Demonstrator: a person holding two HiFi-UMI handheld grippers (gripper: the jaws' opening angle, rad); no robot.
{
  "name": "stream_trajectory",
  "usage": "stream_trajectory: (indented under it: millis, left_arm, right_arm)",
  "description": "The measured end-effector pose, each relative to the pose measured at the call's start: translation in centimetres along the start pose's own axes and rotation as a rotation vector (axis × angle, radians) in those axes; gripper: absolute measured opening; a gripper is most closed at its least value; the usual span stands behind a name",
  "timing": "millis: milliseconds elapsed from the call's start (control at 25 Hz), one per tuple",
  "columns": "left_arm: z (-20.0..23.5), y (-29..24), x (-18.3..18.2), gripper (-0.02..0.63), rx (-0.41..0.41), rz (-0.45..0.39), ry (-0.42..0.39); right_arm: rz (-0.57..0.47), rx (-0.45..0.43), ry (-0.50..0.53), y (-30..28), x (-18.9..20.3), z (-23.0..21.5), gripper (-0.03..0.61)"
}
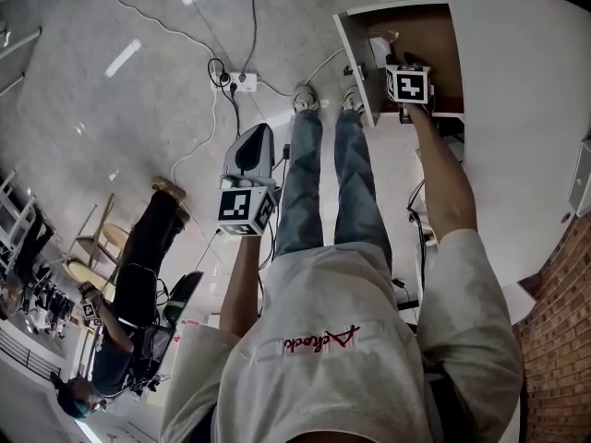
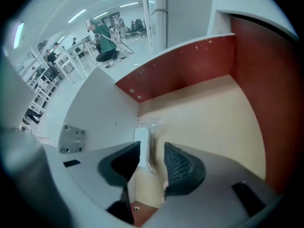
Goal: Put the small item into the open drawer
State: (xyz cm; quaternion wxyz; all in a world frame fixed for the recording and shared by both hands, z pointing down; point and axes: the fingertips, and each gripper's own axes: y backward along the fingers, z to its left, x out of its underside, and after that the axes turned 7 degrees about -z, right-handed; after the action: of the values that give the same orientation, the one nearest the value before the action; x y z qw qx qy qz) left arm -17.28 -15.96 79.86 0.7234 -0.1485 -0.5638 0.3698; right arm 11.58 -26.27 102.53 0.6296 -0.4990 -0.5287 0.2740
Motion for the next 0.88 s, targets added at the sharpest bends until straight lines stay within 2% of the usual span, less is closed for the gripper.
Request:
stream_trajectory:
  millis: [120, 360, 640, 880]
  left_arm:
    - [-0.1, 0.4, -0.1, 0.006, -0.002, -0.001, -0.003]
    - [-0.9, 0.7, -0.7, 0.006, 0.004, -0.027, -0.017]
    - [-2.2, 1.7, -1.7, 0.006, 0.015, -0.056, -0.023]
    - [-2.8, 2.3, -3.2, 0.006, 0.011, -0.097, -0.046]
  right_arm:
    - [-0.042, 0.002, 0.022, 1.2, -1.0, 0.4, 0.141]
    - [-0.11, 0.031, 0.034, 3.4, -1.7, 0.4, 0.022]
    - [-0.188, 0.011, 0.024, 6.9, -1.5, 1.5, 0.012]
    - [-0.328, -0.025, 0.03, 10.8, -3.2, 3.3, 0.012]
